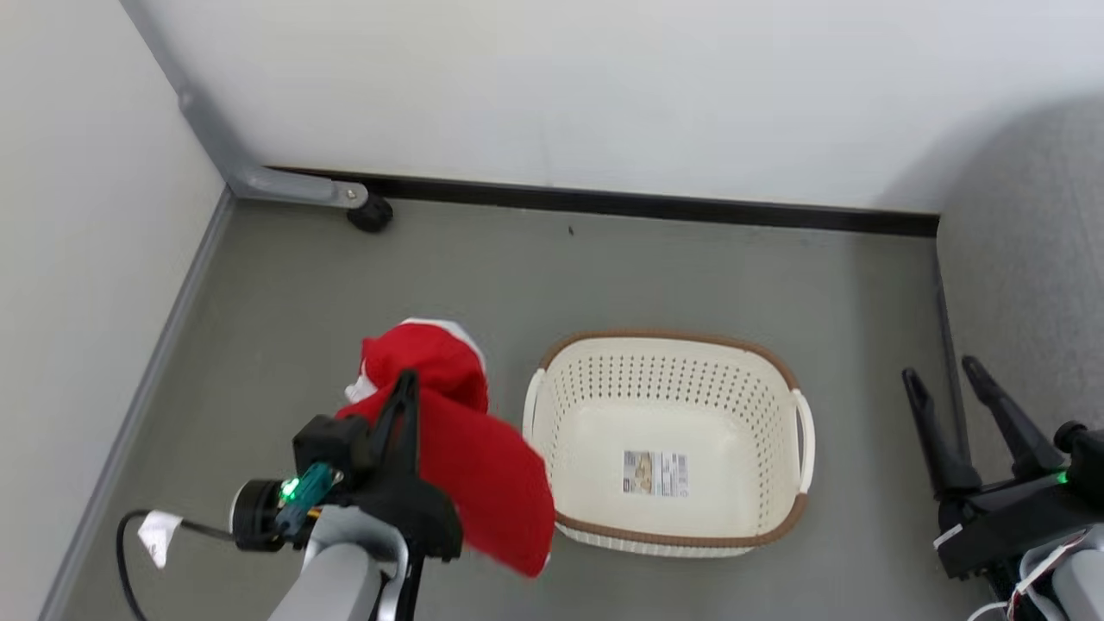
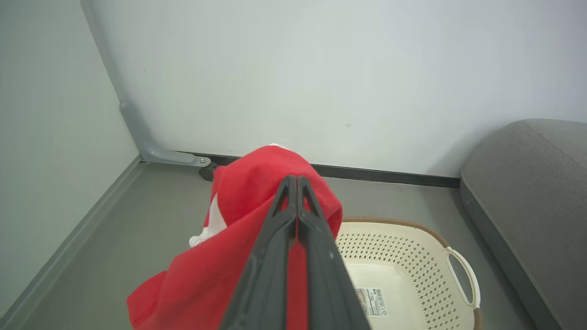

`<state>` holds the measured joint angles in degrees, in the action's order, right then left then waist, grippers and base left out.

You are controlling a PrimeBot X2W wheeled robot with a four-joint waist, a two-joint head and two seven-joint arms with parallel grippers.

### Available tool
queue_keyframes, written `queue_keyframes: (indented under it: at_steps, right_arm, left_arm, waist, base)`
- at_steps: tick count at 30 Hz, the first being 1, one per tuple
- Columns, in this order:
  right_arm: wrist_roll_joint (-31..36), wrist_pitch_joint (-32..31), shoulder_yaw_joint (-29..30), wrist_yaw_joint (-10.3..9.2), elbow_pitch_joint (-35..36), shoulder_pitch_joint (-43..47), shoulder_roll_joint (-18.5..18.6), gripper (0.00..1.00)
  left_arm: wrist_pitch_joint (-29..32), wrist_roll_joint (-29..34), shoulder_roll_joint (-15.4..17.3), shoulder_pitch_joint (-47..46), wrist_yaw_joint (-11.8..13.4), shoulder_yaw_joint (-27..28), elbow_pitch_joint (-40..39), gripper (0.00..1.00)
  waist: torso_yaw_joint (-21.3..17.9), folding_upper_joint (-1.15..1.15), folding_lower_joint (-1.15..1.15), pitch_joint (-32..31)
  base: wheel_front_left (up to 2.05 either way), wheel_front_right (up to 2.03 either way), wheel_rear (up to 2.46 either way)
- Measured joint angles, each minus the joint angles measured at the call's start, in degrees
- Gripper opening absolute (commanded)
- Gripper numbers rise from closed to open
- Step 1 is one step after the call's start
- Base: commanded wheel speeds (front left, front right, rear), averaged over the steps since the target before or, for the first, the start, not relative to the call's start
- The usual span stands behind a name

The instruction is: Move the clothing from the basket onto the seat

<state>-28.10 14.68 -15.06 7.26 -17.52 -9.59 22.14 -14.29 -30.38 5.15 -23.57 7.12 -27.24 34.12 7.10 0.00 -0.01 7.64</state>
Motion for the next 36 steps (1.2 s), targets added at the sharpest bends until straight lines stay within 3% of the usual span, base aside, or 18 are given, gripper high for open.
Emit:
queue_keyframes:
  at_steps: [15,36]
  right_arm:
    - [3.65,0.00,-0.24,-1.04,-0.13,4.51,-4.30,1.00]
    - [6.98,0.00,-0.47,-0.86,0.69,4.51,-5.73,1.00]
  left_arm:
    - [0.00,4.25,4.12,12.66,0.00,7.02,-11.81,0.00]
    - [0.02,8.51,2.78,15.77,0.00,8.31,-21.32,0.00]
  waist:
    - [0.96,0.00,0.00,-10.20]
    - [1.05,0.01,0.01,-10.53]
  base:
    - [0.00,0.00,0.00]
    - [0.00,0.00,0.00]
